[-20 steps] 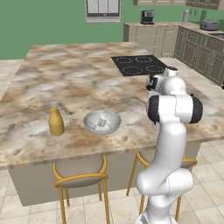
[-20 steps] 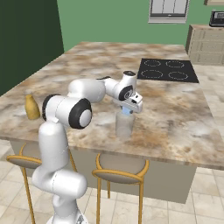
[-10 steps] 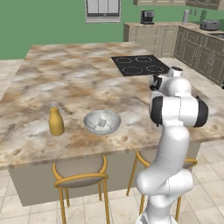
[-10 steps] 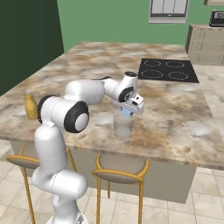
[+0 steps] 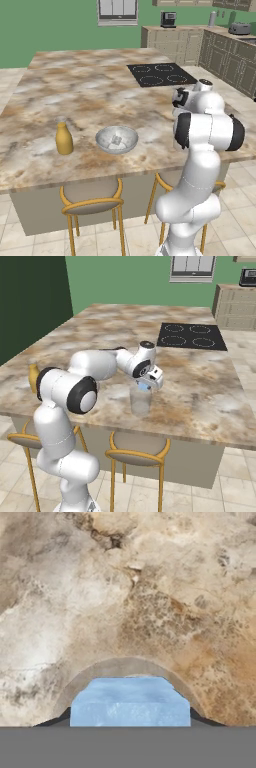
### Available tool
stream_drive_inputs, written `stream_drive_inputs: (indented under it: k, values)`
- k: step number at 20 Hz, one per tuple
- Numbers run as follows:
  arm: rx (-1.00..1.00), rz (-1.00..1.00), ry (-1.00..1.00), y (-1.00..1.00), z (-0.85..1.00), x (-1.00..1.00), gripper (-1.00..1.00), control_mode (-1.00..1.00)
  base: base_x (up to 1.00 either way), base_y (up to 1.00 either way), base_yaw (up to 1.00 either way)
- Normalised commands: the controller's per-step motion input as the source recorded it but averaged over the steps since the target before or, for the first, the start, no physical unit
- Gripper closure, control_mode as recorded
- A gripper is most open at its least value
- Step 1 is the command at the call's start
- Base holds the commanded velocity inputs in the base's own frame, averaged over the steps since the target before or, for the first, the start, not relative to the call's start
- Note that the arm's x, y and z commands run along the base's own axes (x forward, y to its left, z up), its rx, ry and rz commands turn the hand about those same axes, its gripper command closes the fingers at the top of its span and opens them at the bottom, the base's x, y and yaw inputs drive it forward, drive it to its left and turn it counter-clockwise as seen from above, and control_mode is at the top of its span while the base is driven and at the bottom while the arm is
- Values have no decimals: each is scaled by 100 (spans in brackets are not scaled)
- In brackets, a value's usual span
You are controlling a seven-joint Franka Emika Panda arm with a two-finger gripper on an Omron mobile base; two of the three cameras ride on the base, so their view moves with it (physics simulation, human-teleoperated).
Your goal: There are two ice cubes in the ice bowl. Place both ice cubes in the glass cup.
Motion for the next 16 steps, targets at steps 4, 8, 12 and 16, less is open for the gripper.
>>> stream_drive_inputs:
  k: [4, 8, 12, 16]
  values:
    - [0, 0, -2, 0, -10, 0, 100, -100, 0, 0, 0]
    - [-1, 0, 0, 0, -19, 0, 100, -100, 0, 0, 0]
    - [0, 0, 0, 0, -10, 3, 100, -100, 0, 0, 0]
    - [0, 0, 0, 1, 0, 13, -100, -100, 0, 0, 0]
